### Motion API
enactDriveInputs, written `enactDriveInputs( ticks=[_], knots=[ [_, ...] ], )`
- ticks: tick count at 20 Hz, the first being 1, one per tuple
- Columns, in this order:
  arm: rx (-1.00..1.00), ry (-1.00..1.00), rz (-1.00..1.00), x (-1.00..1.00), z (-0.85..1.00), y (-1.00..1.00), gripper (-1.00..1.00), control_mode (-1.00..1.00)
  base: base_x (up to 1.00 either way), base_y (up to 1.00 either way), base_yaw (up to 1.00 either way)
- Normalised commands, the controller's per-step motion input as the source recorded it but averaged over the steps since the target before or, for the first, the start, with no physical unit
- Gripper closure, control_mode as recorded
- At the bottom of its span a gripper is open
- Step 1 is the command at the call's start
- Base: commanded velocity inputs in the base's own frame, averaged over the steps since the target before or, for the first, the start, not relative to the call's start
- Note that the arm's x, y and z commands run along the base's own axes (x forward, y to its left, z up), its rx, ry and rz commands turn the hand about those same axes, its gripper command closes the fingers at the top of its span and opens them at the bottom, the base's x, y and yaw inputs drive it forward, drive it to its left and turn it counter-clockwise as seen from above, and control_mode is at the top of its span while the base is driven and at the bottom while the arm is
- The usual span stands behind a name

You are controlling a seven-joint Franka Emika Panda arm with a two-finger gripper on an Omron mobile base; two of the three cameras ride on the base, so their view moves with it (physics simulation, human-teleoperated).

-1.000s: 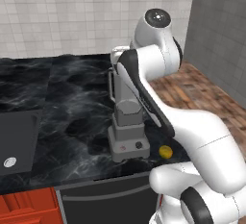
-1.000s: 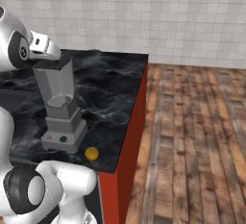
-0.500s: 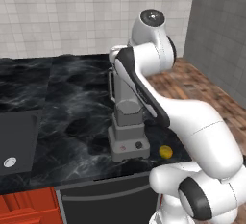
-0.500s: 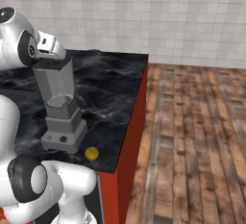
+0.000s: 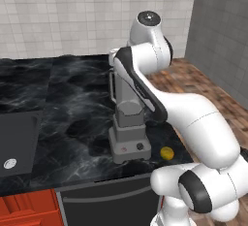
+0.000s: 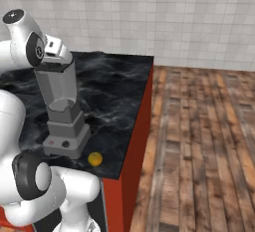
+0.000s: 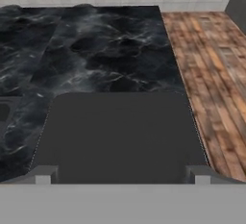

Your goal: Open the blender lid, put the orange in the blender, close the lid, and start the blender.

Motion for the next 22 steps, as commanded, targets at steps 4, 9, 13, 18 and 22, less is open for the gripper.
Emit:
enactDriveInputs(
  ticks=[4,9,13,18,22],
  knots=[
    [0.0,0.04,0.0,0.07,-0.26,0.03,-1.0,-1.0,0.0,0.0,0.0],
    [0.0,0.04,0.0,0.12,-0.23,0.09,1.0,-1.0,0.0,0.0,0.0],
    [0.0,0.01,0.0,0.03,-0.18,0.07,1.0,-1.0,0.0,0.0,0.0],
    [0.0,0.0,0.0,-0.01,0.01,0.0,1.0,-1.0,0.0,0.0,0.0],
    [0.0,-0.07,0.0,-0.29,0.64,-0.01,1.0,-1.0,0.0,0.0,0.0]
  ],
)
